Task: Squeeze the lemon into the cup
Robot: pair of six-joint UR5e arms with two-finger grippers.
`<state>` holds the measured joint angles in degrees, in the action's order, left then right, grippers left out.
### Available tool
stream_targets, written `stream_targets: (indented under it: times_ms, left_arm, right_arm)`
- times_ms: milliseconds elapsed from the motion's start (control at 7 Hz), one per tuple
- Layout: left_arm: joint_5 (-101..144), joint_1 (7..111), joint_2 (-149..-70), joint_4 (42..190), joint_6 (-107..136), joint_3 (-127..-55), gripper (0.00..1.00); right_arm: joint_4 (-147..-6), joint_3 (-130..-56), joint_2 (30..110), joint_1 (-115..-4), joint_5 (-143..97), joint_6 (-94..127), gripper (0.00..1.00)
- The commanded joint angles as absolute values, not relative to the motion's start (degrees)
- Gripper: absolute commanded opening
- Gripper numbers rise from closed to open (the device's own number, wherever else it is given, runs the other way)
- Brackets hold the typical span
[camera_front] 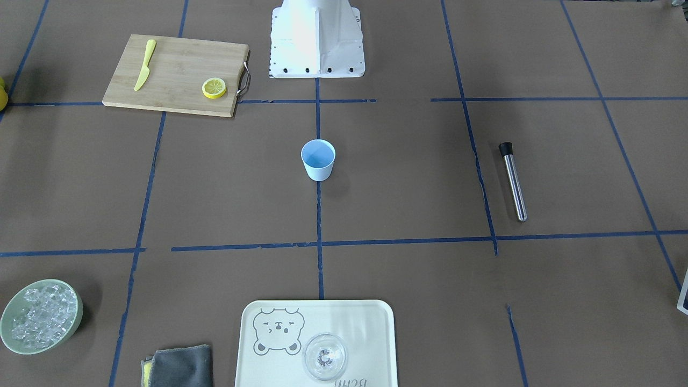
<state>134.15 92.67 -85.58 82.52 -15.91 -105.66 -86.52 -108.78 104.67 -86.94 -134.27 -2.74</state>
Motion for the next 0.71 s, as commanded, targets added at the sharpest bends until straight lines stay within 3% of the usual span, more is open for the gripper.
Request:
stream_targets:
  times_ms: [0,286,571]
  left_arm:
    - [134.3,92.64,-86.3,82.62,-16.0,-106.69,1.0]
    - [133.94,92.64,-88.59,83.32,-16.25,-105.91,1.0]
    - [134.3,92.64,-88.51,83.58,-16.26,-105.91,1.0]
  right_arm:
    - [-85.34,-109.07,104.15,-86.22,-135.0,-2.46,1.0]
    - [-85.17,-108.37,99.33,-86.22,-134.99,-0.37,1.0]
    - [-79.57,-109.51,99.58,-85.79,-137.62,12.41,1.0]
